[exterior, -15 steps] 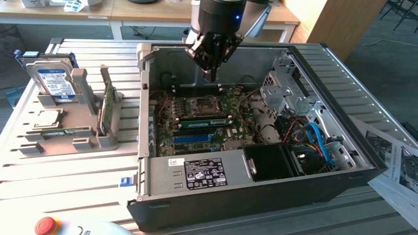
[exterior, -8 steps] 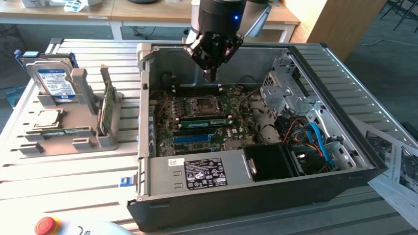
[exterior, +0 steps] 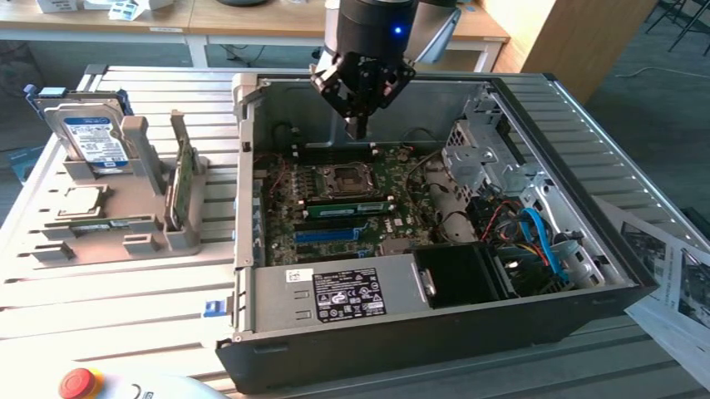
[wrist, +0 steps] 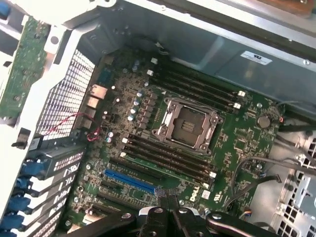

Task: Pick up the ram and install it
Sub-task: 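Press down the ram until it locks into place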

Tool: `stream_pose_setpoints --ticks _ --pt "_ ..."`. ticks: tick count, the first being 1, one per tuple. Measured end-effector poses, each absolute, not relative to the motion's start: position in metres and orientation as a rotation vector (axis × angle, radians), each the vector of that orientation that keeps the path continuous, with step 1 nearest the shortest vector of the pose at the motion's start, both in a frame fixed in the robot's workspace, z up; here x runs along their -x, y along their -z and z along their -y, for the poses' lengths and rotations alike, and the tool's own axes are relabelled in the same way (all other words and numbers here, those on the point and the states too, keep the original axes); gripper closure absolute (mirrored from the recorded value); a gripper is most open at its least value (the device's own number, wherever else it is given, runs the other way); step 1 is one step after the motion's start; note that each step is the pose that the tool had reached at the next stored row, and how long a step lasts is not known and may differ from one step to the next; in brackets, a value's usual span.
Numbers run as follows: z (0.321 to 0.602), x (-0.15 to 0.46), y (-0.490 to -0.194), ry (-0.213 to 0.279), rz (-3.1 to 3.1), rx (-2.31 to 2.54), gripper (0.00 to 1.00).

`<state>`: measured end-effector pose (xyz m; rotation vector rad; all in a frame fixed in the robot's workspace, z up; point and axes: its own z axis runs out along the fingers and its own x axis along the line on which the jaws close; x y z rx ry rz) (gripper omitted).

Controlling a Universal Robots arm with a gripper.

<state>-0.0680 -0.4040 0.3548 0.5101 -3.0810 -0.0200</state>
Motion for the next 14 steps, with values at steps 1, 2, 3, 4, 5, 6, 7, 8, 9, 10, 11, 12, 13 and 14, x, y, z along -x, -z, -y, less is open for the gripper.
stream_pose_setpoints --ticks 1,2,3,4,5,6,7,8,9,10,11,12,13,14 --pt "0.4040 0.0680 -0.3548 0.020 3.085 -0.489 0.90" --pt "0.4040 0.0680 -0.3548 0.020 3.088 -0.469 0.90" --pt "0.4040 0.0680 -0.3548 0.021 3.091 -0.449 0.90" --pt "0.4040 0.0680 -0.3548 0.021 3.094 -0.429 0.90" --pt "0.4040 0.0680 -0.3548 0.021 3.096 -0.409 0.90" --pt "0.4040 0.0680 -0.3548 0.021 3.099 -0.390 0.90" --pt "0.4040 0.0680 -0.3548 0.021 3.101 -0.370 0.90" --pt "0.4040 0.0680 -0.3548 0.021 3.104 -0.353 0.90" --pt "0.4040 0.0680 -0.3547 0.022 3.105 -0.337 0.90" --pt "0.4040 0.0680 -0.3547 0.022 3.107 -0.320 0.90" --pt "0.4040 0.0680 -0.3548 0.022 3.109 -0.303 0.90" --pt "0.4040 0.0680 -0.3548 0.022 3.111 -0.285 0.90" --pt "0.4040 0.0680 -0.3548 0.022 3.113 -0.267 0.90" --pt "0.4040 0.0680 -0.3548 0.022 3.114 -0.248 0.90"
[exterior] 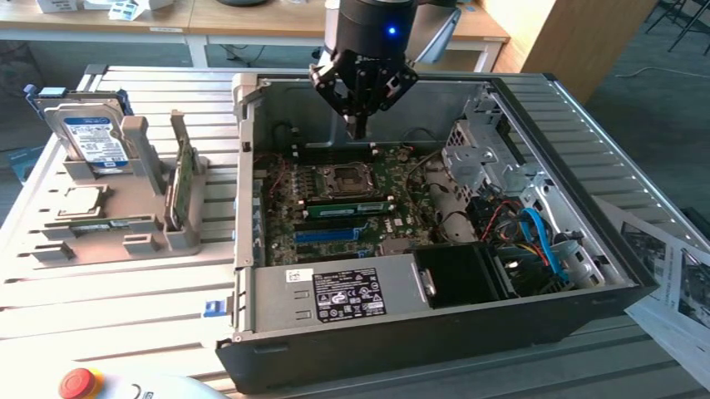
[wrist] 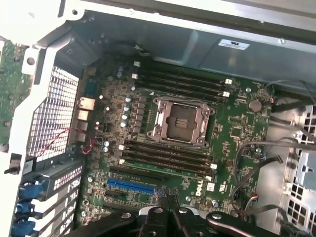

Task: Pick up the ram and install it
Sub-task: 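Press down the ram until it locks into place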

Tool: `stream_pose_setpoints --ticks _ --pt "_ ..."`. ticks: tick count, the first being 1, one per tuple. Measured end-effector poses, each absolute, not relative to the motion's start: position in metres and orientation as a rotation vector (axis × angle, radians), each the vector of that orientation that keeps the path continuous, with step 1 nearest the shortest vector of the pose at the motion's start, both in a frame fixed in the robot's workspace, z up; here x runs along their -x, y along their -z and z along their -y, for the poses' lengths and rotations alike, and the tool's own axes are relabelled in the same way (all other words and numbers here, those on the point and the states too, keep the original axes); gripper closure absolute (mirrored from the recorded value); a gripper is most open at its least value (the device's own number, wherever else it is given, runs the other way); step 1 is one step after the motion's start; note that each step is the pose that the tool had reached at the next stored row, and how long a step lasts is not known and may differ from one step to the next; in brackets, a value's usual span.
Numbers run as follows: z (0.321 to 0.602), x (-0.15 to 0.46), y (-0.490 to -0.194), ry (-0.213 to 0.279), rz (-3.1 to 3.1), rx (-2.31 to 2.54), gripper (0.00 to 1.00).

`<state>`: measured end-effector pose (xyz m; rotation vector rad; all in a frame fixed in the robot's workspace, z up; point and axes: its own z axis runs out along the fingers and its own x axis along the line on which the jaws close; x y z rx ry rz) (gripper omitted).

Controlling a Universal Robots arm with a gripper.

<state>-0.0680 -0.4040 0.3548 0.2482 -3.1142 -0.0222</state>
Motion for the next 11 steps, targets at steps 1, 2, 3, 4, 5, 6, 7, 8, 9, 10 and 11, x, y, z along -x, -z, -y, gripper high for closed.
stream_pose_setpoints --ticks 1,2,3,4,5,6,7,8,9,10,11 --pt "0.4040 0.0680 -0.3548 0.022 3.116 -0.230 0.90" --pt "0.4040 0.0680 -0.3548 0.022 3.117 -0.214 0.90" --pt "0.4040 0.0680 -0.3548 0.023 3.118 -0.198 0.90" --pt "0.4040 0.0680 -0.3548 0.023 3.119 -0.180 0.90" --pt "0.4040 0.0679 -0.3548 0.023 3.120 -0.162 0.90" --pt "0.4040 0.0679 -0.3548 0.023 3.121 -0.140 0.90" --pt "0.4040 0.0680 -0.3548 0.023 3.122 -0.120 0.90" --pt "0.4040 0.0679 -0.3548 0.023 3.123 -0.101 0.90" --pt "0.4040 0.0679 -0.3548 0.023 3.124 -0.082 0.90" --pt "0.4040 0.0680 -0.3548 0.024 3.124 -0.063 0.90" --pt "0.4040 0.0680 -0.3548 0.024 3.125 -0.047 0.90"
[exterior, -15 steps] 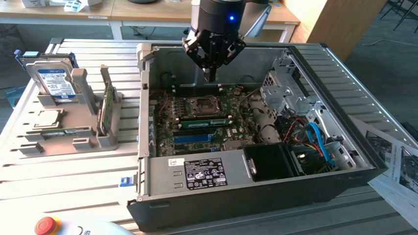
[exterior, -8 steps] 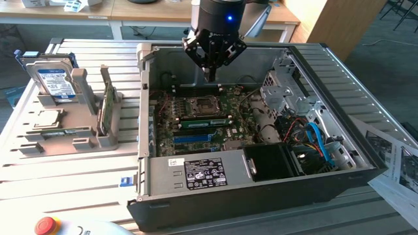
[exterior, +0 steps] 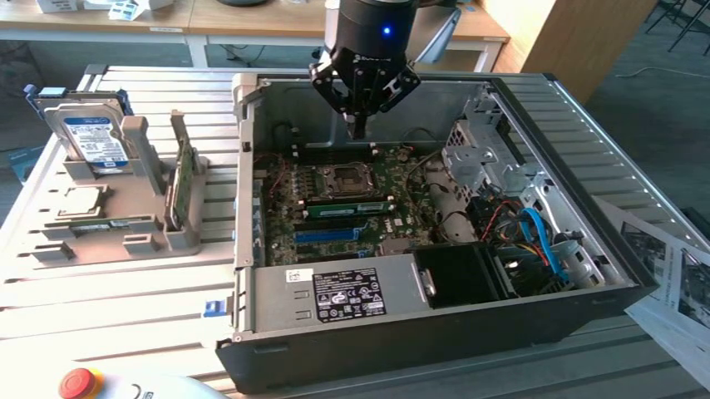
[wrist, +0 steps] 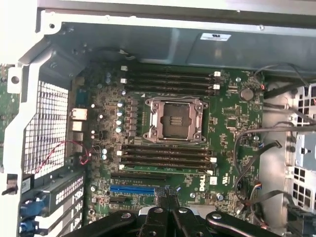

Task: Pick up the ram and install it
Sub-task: 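Press down the ram until it locks into place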

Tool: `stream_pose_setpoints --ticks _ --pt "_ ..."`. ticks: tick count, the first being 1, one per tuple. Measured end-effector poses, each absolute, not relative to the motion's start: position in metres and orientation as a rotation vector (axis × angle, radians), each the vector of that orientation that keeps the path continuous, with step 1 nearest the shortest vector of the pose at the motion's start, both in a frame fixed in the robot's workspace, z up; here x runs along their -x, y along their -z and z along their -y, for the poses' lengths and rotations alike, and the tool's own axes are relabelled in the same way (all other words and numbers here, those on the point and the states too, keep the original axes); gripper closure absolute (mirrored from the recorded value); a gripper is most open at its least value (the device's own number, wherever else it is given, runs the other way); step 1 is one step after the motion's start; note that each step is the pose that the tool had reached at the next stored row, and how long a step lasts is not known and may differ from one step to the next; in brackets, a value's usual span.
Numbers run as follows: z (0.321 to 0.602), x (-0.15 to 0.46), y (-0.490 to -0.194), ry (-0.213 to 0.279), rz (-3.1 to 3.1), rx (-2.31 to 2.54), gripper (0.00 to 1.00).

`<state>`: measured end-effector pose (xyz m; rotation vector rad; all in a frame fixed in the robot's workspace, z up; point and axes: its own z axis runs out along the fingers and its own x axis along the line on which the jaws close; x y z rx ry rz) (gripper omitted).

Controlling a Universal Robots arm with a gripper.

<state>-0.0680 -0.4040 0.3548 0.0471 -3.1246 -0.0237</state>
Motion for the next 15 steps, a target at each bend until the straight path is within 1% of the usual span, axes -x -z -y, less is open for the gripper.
stream_pose_setpoints --ticks 15 --pt "0.4040 0.0680 -0.3568 0.022 3.125 -0.036 0.90"
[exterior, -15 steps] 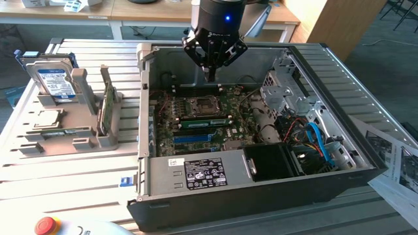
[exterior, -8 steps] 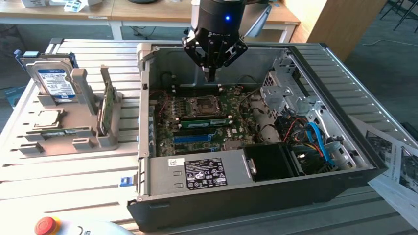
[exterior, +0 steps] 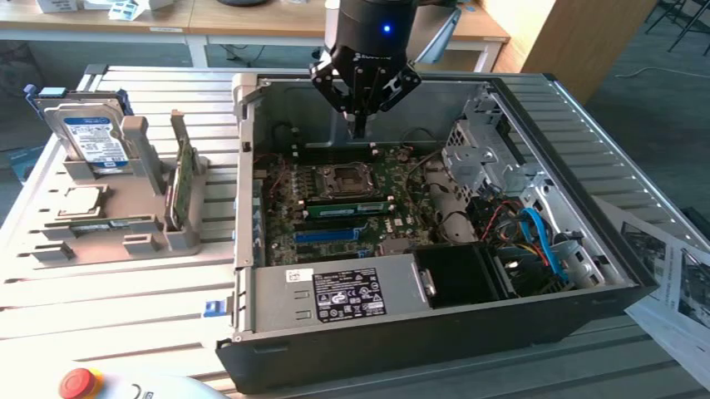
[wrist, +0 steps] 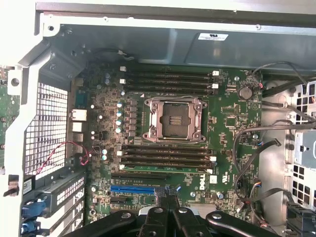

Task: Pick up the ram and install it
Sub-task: 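Press down the ram until it locks into place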

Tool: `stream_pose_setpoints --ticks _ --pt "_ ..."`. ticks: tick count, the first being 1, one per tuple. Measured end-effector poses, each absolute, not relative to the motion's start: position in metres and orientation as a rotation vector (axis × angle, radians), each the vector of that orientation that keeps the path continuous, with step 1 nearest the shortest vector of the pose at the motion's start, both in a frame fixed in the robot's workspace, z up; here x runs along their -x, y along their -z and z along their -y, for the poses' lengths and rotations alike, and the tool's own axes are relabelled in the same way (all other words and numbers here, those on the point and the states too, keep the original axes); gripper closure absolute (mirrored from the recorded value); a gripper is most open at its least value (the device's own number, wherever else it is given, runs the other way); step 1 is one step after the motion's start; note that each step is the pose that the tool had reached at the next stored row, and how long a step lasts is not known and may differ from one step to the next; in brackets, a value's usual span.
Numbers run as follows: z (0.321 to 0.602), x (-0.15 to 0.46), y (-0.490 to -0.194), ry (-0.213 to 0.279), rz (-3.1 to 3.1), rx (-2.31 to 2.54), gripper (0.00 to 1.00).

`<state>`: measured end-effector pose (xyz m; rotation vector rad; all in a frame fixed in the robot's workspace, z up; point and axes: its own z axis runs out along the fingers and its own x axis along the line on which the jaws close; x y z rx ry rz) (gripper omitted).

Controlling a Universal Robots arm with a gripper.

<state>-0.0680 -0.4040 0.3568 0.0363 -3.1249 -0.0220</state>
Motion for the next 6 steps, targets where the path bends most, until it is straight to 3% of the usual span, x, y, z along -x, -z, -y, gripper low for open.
stream_pose_setpoints --ticks 6 --pt "0.4040 0.0680 -0.3569 0.022 3.125 -0.036 0.90"
